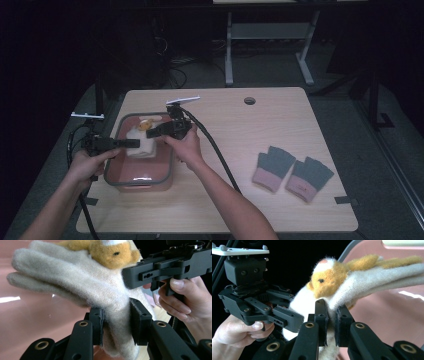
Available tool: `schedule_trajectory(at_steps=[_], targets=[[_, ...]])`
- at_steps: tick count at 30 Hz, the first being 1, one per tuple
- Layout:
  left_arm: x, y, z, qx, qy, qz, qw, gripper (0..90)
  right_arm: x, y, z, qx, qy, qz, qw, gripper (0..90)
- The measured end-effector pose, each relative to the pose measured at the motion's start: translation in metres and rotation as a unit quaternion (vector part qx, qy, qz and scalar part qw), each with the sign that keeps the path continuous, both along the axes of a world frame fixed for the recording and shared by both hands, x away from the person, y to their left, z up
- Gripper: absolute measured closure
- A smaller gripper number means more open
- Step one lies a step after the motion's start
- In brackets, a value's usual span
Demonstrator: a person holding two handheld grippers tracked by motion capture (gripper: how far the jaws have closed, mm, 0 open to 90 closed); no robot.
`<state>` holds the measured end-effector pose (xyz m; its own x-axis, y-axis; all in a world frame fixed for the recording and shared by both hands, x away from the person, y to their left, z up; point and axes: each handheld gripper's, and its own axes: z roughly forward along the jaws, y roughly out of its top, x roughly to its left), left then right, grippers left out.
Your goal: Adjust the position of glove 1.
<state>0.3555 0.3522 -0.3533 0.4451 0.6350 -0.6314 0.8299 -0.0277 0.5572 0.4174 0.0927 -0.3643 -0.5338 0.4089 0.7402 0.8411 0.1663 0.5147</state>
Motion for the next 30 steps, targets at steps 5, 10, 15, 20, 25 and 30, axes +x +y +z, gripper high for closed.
schedule_trajectory(at_steps=[5, 10, 15, 20, 25, 30], targets=[[0.000, 0.001, -0.006, 0.013, 0.009, 0.001, 0.9999, 66.7, 0.001, 0.004, -0.010, -0.006, 0.008, 0.002, 0.9999, 82.2], [0.001, 0.002, -0.014, 0.021, 0.021, 0.003, 0.9996, 66.7, 0.002, 0.007, -0.019, -0.016, 0.013, 0.006, 0.9998, 82.0], [0.002, 0.002, -0.022, 0.027, 0.034, 0.005, 0.9990, 66.7, 0.003, 0.011, -0.027, -0.031, 0.020, 0.010, 0.9993, 81.5], [0.002, -0.001, -0.030, 0.040, 0.048, 0.009, 0.9980, 66.8, 0.004, 0.013, -0.032, -0.058, 0.022, 0.015, 0.9980, 78.5], [0.003, -0.003, -0.039, 0.058, 0.058, 0.012, 0.9965, 66.9, 0.003, 0.013, -0.029, -0.111, 0.019, 0.020, 0.9935, 75.5], [0.003, -0.004, -0.044, 0.084, 0.071, 0.022, 0.9937, 66.9, 0.004, 0.006, -0.025, -0.128, 0.017, 0.016, 0.9915, 74.0]])
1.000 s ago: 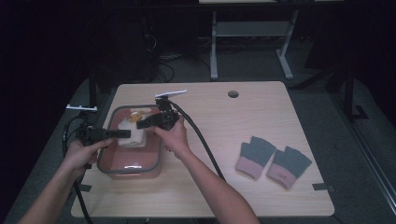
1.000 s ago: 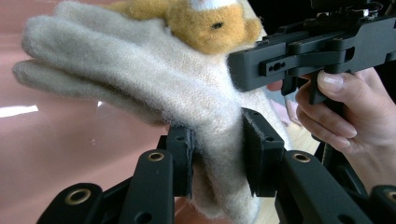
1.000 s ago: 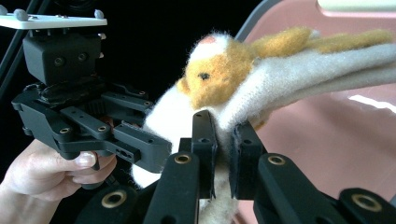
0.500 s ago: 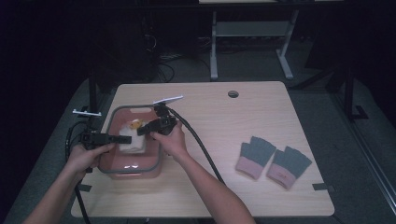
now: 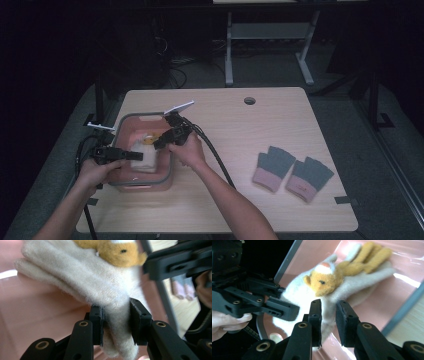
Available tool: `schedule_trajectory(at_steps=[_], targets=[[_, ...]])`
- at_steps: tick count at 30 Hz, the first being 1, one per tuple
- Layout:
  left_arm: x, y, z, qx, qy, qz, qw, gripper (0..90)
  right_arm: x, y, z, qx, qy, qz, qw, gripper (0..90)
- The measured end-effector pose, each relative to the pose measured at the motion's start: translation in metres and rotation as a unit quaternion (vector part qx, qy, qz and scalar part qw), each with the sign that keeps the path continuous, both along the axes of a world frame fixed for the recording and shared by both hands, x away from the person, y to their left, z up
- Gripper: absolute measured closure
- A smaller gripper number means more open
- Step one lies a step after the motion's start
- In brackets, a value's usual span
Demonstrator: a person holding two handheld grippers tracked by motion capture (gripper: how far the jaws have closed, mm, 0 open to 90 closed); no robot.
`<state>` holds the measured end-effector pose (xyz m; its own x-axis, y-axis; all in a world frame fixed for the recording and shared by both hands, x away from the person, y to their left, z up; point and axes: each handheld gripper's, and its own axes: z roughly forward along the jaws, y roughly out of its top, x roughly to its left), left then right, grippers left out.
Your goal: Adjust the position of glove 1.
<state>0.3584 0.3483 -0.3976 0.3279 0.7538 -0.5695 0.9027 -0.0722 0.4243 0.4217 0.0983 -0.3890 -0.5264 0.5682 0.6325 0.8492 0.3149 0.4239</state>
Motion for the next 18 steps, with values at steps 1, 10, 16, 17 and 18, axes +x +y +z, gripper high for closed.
schedule_trajectory(at_steps=[1, 10, 16, 17, 18], targets=[[0.000, 0.000, -0.001, 0.004, 0.001, 0.001, 1.0000, 66.8, 0.000, -0.002, 0.002, 0.002, -0.002, 0.001, 1.0000, 73.8], [0.001, -0.009, -0.006, 0.053, 0.009, -0.014, 0.9984, 66.1, -0.001, -0.007, 0.005, 0.009, -0.014, 0.001, 0.9999, 73.4], [0.002, -0.010, -0.003, 0.083, 0.005, -0.016, 0.9964, 59.9, -0.003, -0.007, 0.006, 0.013, -0.012, 0.000, 0.9998, 73.1], [0.002, -0.009, -0.002, 0.084, 0.005, -0.009, 0.9964, 59.2, -0.004, -0.008, 0.006, 0.018, -0.011, 0.003, 0.9998, 72.9], [0.002, -0.009, -0.001, 0.086, 0.003, -0.008, 0.9962, 57.8, -0.005, -0.008, 0.006, 0.021, -0.008, 0.004, 0.9997, 72.8]])
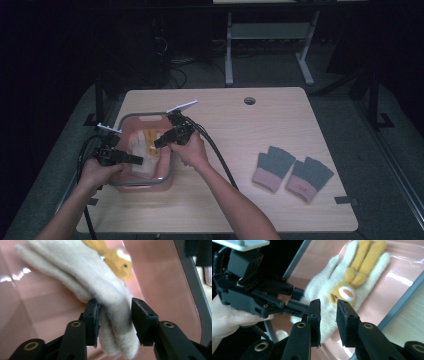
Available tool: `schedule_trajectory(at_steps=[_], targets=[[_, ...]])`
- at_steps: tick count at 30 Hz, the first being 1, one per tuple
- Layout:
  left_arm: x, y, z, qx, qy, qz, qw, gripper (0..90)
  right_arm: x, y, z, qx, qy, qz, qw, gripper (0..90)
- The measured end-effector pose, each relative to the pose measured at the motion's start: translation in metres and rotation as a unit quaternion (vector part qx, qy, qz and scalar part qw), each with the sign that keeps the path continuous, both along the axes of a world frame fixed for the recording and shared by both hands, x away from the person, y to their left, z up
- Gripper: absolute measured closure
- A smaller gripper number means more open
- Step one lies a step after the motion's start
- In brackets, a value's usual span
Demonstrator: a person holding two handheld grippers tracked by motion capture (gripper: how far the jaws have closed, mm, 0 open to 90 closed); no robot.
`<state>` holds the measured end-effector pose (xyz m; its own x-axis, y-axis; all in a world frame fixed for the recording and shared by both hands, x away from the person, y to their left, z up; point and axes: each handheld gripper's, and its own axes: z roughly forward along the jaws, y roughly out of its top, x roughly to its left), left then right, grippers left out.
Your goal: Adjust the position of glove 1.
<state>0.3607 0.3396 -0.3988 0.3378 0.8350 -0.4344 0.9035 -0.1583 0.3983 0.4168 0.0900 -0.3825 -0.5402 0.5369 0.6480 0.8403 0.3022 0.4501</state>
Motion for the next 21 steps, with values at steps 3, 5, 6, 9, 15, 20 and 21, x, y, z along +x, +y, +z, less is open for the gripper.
schedule_trajectory(at_steps=[3, 5, 6, 9, 15, 20, 21], targets=[[0.000, 0.001, 0.006, 0.007, -0.008, 0.004, 0.9999, 55.1, -0.002, -0.001, 0.002, 0.004, -0.003, 0.003, 1.0000, 72.7], [0.001, 0.000, 0.011, 0.019, -0.014, 0.002, 0.9997, 54.0, -0.003, -0.001, 0.003, 0.006, -0.006, 0.005, 1.0000, 72.7], [0.001, -0.001, 0.013, 0.021, -0.019, 0.004, 0.9996, 53.6, -0.003, -0.002, 0.004, 0.005, -0.007, 0.005, 1.0000, 72.7], [0.002, 0.001, 0.022, 0.004, -0.040, 0.023, 0.9989, 52.1, -0.004, -0.004, 0.006, 0.008, -0.009, 0.003, 0.9999, 72.7], [0.003, -0.004, 0.018, 0.019, -0.037, 0.016, 0.9990, 56.5, -0.006, -0.011, 0.008, 0.014, -0.018, 0.000, 0.9997, 72.8], [0.005, -0.009, 0.007, 0.030, -0.022, 0.014, 0.9992, 58.3, -0.006, -0.016, 0.008, 0.018, -0.019, -0.004, 0.9997, 72.8], [0.006, -0.010, 0.004, 0.035, -0.019, 0.013, 0.9991, 58.2, -0.006, -0.017, 0.008, 0.019, -0.020, -0.005, 0.9996, 72.8]])
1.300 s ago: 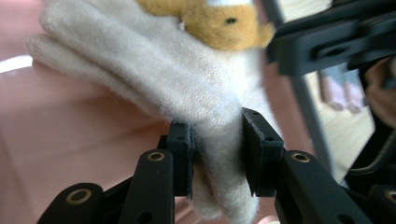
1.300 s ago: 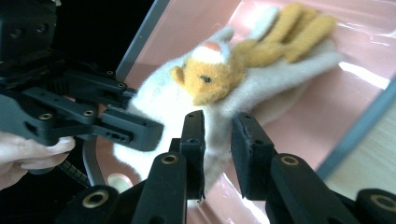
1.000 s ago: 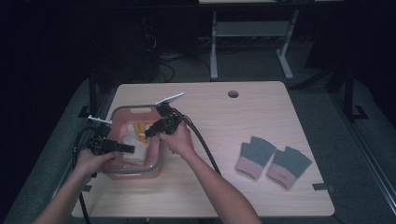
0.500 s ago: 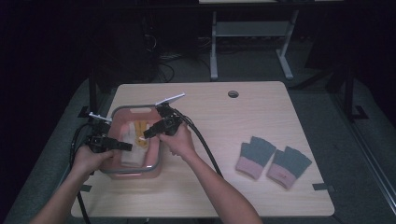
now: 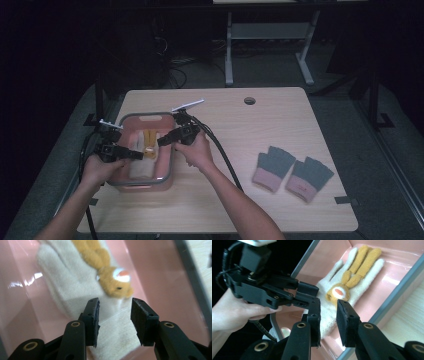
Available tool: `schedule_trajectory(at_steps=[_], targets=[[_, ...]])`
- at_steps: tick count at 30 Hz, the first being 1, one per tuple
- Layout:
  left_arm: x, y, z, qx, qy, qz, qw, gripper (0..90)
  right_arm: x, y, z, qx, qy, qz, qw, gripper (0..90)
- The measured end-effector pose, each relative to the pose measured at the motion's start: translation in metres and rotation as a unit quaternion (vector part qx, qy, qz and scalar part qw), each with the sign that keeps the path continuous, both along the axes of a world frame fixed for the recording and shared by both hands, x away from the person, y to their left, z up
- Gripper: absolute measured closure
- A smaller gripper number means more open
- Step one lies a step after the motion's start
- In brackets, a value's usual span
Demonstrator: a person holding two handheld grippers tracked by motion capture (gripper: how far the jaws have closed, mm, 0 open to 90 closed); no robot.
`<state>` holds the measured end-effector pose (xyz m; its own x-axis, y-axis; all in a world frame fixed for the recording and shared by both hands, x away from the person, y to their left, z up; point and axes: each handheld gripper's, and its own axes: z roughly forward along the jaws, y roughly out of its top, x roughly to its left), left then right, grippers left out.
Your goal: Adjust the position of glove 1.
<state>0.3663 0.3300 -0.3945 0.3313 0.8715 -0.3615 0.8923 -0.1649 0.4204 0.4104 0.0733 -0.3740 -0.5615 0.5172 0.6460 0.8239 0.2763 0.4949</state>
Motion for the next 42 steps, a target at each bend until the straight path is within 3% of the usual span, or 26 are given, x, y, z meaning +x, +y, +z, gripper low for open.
schedule_trajectory(at_steps=[7, 11, 16, 24, 35, 42], targets=[[0.001, -0.002, -0.008, 0.012, 0.008, 0.007, 0.9999, 57.3, -0.001, -0.007, -0.001, 0.002, 0.001, -0.003, 1.0000, 72.7], [0.000, 0.001, -0.004, -0.006, 0.000, 0.007, 1.0000, 57.3, -0.002, -0.011, -0.001, 0.007, 0.001, -0.004, 1.0000, 72.1], [-0.004, 0.001, 0.007, -0.022, -0.022, 0.008, 0.9995, 56.1, -0.003, -0.017, 0.001, 0.009, -0.002, -0.004, 1.0000, 70.7], [-0.011, -0.008, 0.030, -0.050, -0.058, -0.011, 0.9970, 54.9, -0.005, -0.031, 0.006, 0.017, -0.008, -0.010, 0.9998, 67.9], [-0.016, -0.030, 0.050, -0.067, -0.084, -0.046, 0.9932, 49.3, -0.004, -0.059, 0.011, 0.025, -0.010, -0.029, 0.9992, 64.9], [-0.017, -0.042, 0.054, -0.077, -0.089, -0.059, 0.9913, 46.2, -0.005, -0.078, 0.013, 0.025, -0.012, -0.040, 0.9988, 63.9]])
